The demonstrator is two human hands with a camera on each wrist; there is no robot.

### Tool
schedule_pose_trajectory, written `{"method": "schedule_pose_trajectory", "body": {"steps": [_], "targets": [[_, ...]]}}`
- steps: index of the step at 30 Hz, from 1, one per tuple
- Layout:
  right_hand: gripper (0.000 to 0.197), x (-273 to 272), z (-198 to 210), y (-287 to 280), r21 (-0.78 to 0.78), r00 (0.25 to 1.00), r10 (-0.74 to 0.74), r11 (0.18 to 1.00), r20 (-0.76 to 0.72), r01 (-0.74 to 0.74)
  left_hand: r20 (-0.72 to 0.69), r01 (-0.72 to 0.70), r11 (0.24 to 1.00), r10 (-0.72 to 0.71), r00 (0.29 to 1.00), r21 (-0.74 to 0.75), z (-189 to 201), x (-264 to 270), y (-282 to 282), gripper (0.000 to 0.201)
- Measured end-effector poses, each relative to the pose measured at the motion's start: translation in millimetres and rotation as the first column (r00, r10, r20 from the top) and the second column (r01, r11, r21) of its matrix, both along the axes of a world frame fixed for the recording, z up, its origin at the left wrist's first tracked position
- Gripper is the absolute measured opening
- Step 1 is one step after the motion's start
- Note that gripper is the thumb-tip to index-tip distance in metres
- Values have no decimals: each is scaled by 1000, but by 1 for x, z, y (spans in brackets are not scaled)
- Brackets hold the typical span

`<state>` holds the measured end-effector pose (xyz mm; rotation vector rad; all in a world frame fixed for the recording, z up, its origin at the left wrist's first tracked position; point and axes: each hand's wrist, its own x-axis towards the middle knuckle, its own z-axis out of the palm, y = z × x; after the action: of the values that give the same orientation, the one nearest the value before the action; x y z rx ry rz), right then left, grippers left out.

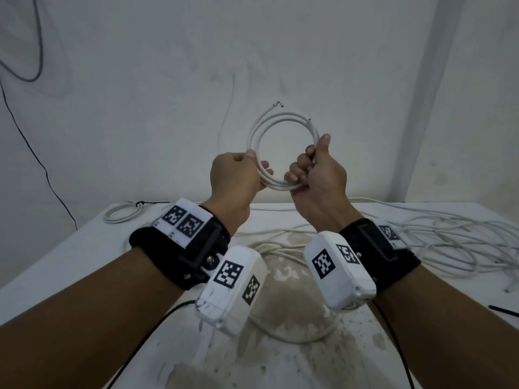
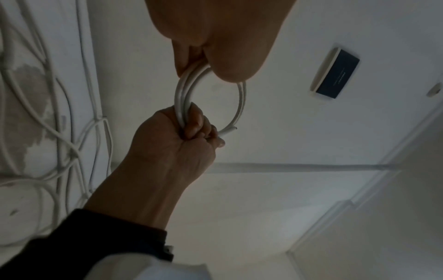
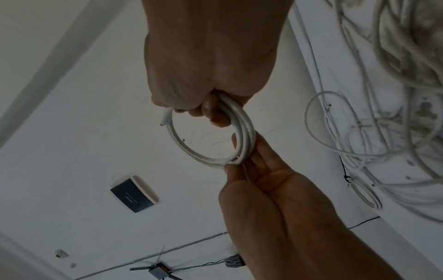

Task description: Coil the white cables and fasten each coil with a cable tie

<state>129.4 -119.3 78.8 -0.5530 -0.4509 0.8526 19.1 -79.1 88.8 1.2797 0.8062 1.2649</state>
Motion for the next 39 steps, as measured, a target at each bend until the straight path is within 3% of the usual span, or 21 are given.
{"method": "schedule_pose_trajectory", "body": {"steps": [3,9,15,19,26,36,39], "targets": [[44,-1,-1,-1,15,998,44,999,-36,-43,28,-32,999,32,999,8,-4,4,0,24],[47,18,-7,-2,34,988,30,999,-148,-25,230,-23,998,35,972,-56,1,0,-1,29],[47,20,-4,6,18,949,-78,996,-306,88,101,24,1000,-23,995,-8,-19,20,-24,29],[46,10,-1,8,8,962,-98,995,-257,103,71,-58,998,56,996,29,-28,27,-26,28],[45,7,-4,6,36,982,-16,999,-190,24,115,-180,983,184,976,-37,-23,20,-15,29],[44,26,-6,-4,77,994,49,996,-96,-41,36,-202,979,202,979,15,-27,8,-4,42],[44,31,-7,-8,72,994,93,993,-48,-90,-31,-187,978,190,981,93,-25,4,-1,43]]}}
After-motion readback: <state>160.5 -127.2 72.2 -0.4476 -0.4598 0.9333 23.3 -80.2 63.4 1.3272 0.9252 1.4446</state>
